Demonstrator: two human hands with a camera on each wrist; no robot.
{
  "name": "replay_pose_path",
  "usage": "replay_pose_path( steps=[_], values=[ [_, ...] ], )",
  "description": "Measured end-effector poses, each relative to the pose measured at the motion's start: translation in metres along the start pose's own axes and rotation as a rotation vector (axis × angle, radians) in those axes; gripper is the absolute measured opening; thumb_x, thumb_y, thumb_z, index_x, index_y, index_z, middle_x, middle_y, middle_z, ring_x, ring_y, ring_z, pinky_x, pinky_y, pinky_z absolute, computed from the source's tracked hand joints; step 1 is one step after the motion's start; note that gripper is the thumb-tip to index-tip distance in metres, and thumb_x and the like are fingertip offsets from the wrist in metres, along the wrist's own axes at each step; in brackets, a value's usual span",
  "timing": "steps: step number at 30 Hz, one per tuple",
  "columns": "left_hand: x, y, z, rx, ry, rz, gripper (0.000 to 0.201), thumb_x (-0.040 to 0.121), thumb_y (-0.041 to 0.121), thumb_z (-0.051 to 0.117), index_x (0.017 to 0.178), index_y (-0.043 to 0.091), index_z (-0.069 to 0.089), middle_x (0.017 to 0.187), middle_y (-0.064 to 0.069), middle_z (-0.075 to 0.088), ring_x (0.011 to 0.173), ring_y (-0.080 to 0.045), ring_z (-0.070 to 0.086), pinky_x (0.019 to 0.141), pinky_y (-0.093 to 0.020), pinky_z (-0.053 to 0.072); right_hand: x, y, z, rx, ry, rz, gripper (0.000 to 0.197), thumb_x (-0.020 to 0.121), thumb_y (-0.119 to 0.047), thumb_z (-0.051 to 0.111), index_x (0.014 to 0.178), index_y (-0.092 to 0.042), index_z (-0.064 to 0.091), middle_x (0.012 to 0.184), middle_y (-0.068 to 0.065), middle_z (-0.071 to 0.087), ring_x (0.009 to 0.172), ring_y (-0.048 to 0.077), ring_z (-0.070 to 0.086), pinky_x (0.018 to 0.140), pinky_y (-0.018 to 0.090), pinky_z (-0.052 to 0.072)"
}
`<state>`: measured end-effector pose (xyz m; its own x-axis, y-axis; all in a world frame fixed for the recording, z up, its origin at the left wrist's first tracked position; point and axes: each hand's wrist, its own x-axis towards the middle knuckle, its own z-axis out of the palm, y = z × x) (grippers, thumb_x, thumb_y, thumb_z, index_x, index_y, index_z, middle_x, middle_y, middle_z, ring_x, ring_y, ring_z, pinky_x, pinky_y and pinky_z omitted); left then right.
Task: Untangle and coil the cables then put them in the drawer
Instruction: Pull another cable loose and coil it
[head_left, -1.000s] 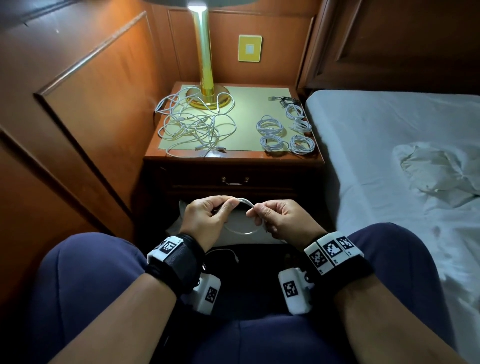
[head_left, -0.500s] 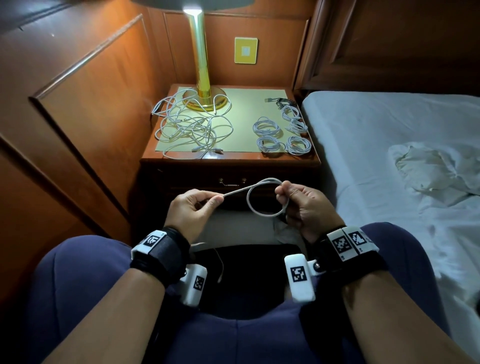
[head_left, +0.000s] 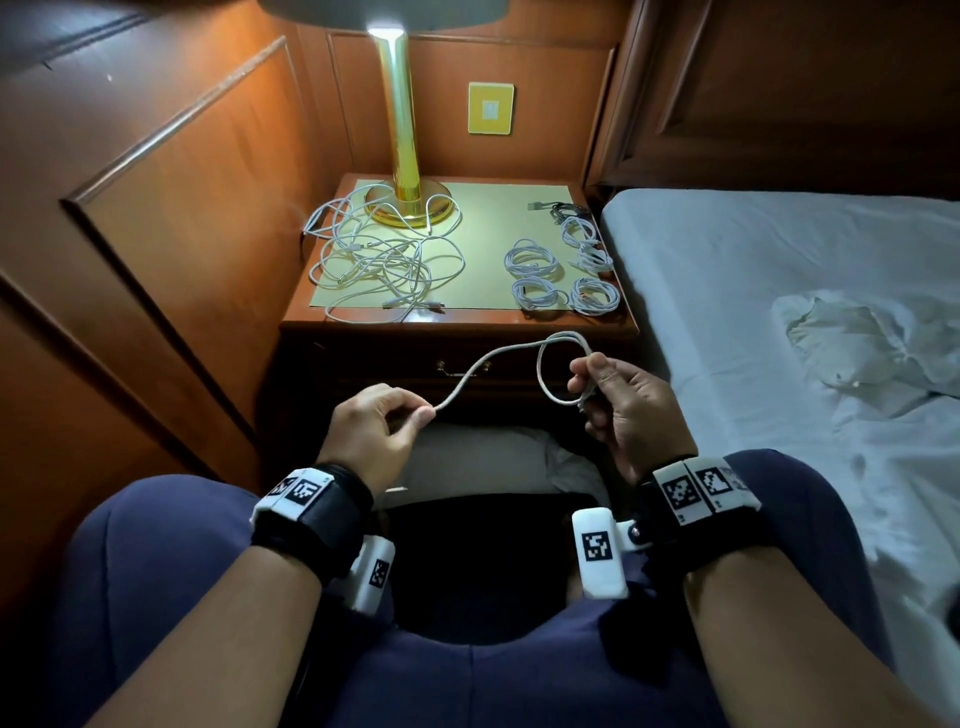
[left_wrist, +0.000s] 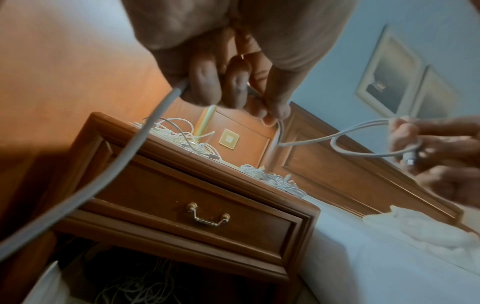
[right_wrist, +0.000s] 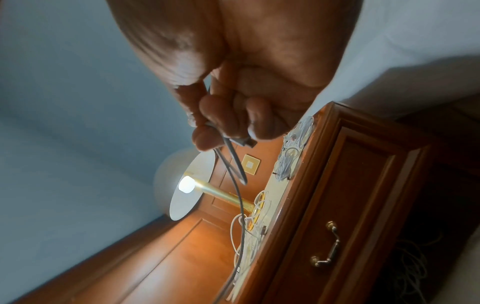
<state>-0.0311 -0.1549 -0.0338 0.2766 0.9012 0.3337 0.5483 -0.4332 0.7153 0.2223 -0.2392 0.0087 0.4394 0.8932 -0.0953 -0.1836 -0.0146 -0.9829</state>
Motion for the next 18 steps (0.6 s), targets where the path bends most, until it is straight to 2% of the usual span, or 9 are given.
replay_pose_path(
  steps=[3, 7, 11, 13, 15, 18],
  values=[
    [-0.002, 0.005, 0.004, -0.097, -0.099, 0.109, 0.006, 0.084, 0.012, 0.078, 0.081, 0.017, 0.076, 0.08, 0.007, 0.067, 0.075, -0.007, 0.063, 0.072, -0.01, 0.043, -0.004, 0.006, 0.007, -0.092, -0.047, -0.05, 0.025, 0.102, -0.017, 0.052, 0.088, -0.008, 0.07, 0.072, 0.004, 0.066, 0.044, 0.009, 0.036, 0.04, 0.019, 0.026],
    [-0.006, 0.011, 0.005, -0.184, -0.208, 0.17, 0.008, 0.086, 0.008, 0.076, 0.081, 0.015, 0.075, 0.084, 0.006, 0.067, 0.078, -0.014, 0.066, 0.074, -0.021, 0.049, -0.006, 0.013, 0.011, -0.232, -0.099, -0.124, 0.022, 0.101, -0.014, 0.055, 0.088, -0.007, 0.072, 0.077, 0.004, 0.07, 0.044, 0.01, 0.043, 0.042, 0.017, 0.034],
    [-0.01, 0.02, 0.006, -0.249, -0.3, 0.21, 0.008, 0.086, 0.008, 0.075, 0.083, 0.015, 0.076, 0.083, 0.007, 0.065, 0.075, -0.014, 0.063, 0.072, -0.02, 0.048, -0.007, 0.022, 0.016, -0.378, -0.158, -0.176, 0.021, 0.099, -0.014, 0.059, 0.085, -0.013, 0.073, 0.079, 0.002, 0.074, 0.047, 0.008, 0.049, 0.048, 0.017, 0.041],
    [-0.012, 0.025, 0.007, -0.282, -0.338, 0.224, 0.007, 0.086, 0.008, 0.075, 0.084, 0.014, 0.077, 0.083, 0.007, 0.065, 0.075, -0.012, 0.062, 0.072, -0.017, 0.046, -0.009, 0.025, 0.019, -0.421, -0.193, -0.173, 0.02, 0.099, -0.014, 0.059, 0.085, -0.013, 0.073, 0.08, 0.0, 0.075, 0.046, 0.006, 0.05, 0.049, 0.017, 0.043],
    [-0.014, 0.03, 0.007, -0.315, -0.36, 0.228, 0.005, 0.086, 0.01, 0.075, 0.085, 0.015, 0.077, 0.084, 0.006, 0.065, 0.077, -0.014, 0.063, 0.073, -0.021, 0.048, -0.011, 0.026, 0.022, -0.481, -0.244, -0.153, 0.021, 0.099, -0.017, 0.059, 0.084, -0.013, 0.073, 0.082, -0.001, 0.076, 0.046, 0.007, 0.051, 0.05, 0.019, 0.044],
    [-0.014, 0.033, 0.006, -0.36, -0.343, 0.219, 0.004, 0.088, 0.017, 0.073, 0.085, 0.017, 0.076, 0.085, 0.004, 0.067, 0.081, -0.017, 0.065, 0.075, -0.024, 0.05, -0.016, 0.025, 0.025, -0.529, -0.355, -0.044, 0.024, 0.101, -0.021, 0.055, 0.084, -0.012, 0.07, 0.081, 0.003, 0.076, 0.046, 0.006, 0.051, 0.047, 0.02, 0.042]
  ],
)
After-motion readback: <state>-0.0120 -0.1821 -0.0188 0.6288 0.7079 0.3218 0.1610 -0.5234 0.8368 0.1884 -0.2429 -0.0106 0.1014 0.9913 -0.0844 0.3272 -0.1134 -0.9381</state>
